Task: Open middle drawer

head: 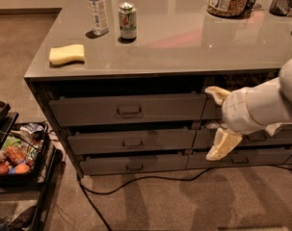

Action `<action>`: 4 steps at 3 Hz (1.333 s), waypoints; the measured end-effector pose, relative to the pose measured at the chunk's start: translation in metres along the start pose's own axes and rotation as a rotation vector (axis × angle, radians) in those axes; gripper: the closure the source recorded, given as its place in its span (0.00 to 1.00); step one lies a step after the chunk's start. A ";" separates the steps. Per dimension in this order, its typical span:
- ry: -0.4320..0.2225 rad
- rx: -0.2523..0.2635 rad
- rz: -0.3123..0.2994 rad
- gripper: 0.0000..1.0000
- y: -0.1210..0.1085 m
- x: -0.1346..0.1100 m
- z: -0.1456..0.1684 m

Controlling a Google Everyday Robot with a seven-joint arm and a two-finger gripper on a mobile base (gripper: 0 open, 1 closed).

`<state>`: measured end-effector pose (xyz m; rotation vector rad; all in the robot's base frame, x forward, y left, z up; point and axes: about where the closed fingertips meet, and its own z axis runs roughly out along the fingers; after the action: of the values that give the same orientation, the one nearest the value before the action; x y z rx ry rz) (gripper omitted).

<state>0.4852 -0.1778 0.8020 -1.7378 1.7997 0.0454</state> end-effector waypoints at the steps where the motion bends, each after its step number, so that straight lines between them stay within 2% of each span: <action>1: 0.036 -0.014 0.033 0.00 0.004 0.039 0.045; 2: -0.037 0.015 0.087 0.00 0.003 0.069 0.095; 3: -0.057 -0.017 0.101 0.00 0.016 0.082 0.119; 4: -0.057 -0.016 0.101 0.00 0.016 0.081 0.118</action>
Offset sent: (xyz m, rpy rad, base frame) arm 0.0685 -0.0281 -0.1878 0.2541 -0.0002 -0.0760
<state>0.5244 -0.1961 0.6645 -1.6391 1.8490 0.1505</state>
